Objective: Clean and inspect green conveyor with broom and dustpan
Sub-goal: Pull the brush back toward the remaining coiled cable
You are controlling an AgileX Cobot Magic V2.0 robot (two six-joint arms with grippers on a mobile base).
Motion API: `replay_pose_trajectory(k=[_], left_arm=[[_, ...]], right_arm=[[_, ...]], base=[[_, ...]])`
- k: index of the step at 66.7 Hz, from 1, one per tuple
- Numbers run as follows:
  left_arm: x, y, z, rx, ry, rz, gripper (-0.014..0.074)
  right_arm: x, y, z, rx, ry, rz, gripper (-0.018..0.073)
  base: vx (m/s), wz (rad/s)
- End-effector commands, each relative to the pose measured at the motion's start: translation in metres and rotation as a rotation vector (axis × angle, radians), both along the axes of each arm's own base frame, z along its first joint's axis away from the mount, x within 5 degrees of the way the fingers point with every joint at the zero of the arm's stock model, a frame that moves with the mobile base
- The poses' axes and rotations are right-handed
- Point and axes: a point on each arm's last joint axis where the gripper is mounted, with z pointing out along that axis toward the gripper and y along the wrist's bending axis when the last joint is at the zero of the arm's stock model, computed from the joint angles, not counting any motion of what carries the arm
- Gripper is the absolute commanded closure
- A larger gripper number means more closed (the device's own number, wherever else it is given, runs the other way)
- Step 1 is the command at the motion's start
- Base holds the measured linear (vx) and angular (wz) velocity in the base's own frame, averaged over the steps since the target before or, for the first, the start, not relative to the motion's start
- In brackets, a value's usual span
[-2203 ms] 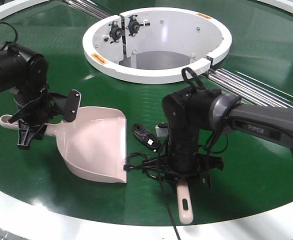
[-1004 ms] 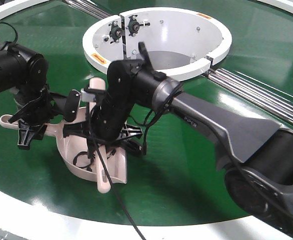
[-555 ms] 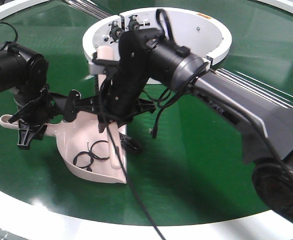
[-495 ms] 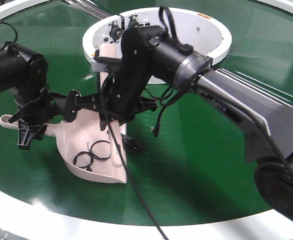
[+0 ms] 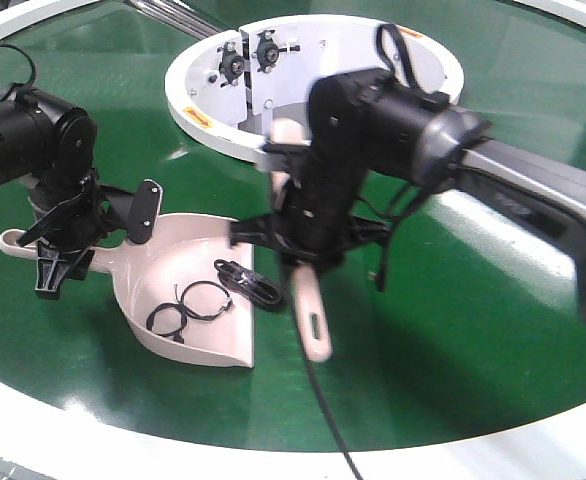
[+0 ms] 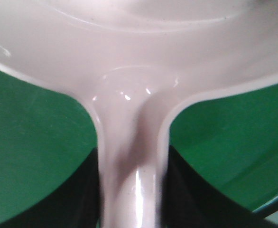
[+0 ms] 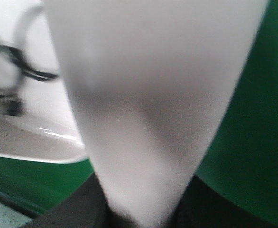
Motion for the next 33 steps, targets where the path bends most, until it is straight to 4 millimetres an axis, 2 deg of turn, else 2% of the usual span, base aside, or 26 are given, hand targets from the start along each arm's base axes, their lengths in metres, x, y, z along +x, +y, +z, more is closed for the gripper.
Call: replay_pose_trajectory(k=[1, 11, 22, 33], left_arm=[[-0.005, -0.005, 0.025, -0.013, -0.046, -0.034, 0.0603], [-0.005, -0.005, 0.025, -0.013, -0.046, -0.034, 0.0603], [-0.005, -0.005, 0.025, -0.013, -0.046, -0.034, 0.0603], [-0.005, -0.005, 0.025, -0.013, -0.046, -0.034, 0.0603]], right_arm=[[-0.015, -0.021, 0.026, -0.003, -0.002, -0.015, 0.0561], [-0.022, -0.027, 0.01, -0.035, 0.056, -0.021, 0.0561], [-0.028, -0.027, -0.019, -0.057, 0.159, -0.027, 0.0561], [-0.026, -0.024, -0.036, -0.064, 0.21, -0.031, 0.0561]], base=[[0.0, 0.0], [0.0, 0.0], [0.0, 0.0], [0.0, 0.0]])
